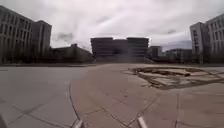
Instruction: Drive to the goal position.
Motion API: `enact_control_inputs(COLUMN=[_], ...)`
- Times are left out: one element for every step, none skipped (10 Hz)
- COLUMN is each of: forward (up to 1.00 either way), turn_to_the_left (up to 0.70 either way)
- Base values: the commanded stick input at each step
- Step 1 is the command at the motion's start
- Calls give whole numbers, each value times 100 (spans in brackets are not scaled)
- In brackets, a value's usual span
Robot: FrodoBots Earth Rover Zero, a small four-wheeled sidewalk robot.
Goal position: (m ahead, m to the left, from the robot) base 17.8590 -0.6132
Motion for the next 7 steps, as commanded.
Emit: enact_control_inputs(forward=[100,100,100,100,100,100,100], turn_to_the_left=[28,3,2,1,0,0,0])
